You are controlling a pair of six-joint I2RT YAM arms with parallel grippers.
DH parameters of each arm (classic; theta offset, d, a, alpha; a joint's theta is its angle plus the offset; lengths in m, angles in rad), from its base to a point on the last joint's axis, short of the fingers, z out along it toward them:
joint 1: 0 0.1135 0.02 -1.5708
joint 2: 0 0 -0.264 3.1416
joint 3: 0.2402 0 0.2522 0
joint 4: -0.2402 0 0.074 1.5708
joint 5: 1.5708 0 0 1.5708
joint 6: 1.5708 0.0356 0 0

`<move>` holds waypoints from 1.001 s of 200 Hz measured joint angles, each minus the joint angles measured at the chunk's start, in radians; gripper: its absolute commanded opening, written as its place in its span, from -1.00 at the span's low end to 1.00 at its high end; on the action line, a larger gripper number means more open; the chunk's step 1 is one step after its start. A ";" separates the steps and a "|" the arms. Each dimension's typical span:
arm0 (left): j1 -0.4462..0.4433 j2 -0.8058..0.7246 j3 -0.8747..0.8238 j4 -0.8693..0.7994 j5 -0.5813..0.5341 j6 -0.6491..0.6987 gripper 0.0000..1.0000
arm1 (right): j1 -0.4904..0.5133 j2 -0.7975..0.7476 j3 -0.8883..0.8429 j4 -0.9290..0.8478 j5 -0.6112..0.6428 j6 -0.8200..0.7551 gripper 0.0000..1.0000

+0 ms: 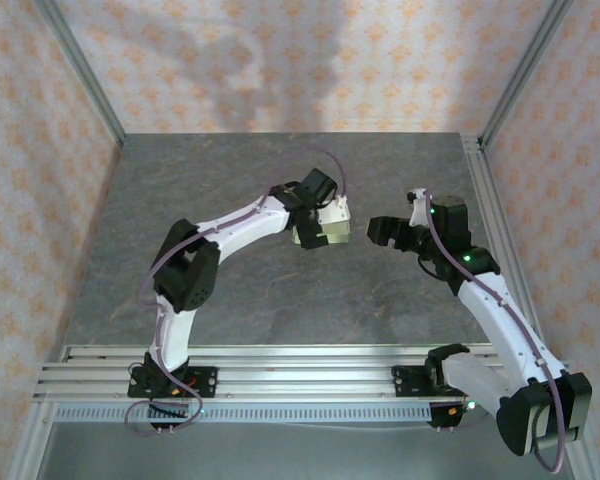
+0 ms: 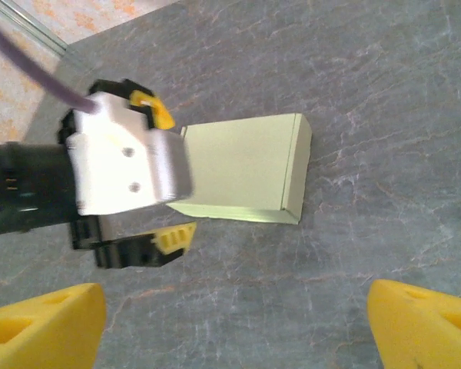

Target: Fold the paper box

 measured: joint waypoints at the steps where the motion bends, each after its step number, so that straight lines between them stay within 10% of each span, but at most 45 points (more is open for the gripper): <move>1: 0.003 -0.007 -0.005 0.005 0.007 -0.006 1.00 | 0.000 0.000 0.000 0.002 0.001 0.001 0.91; 89: 0.312 -0.415 -0.564 0.433 0.136 -0.419 1.00 | 0.000 0.093 -0.161 0.364 0.324 -0.101 0.99; 200: 0.525 -0.651 -1.072 0.892 -0.121 -0.607 1.00 | -0.053 0.358 -0.344 0.928 0.641 -0.269 0.99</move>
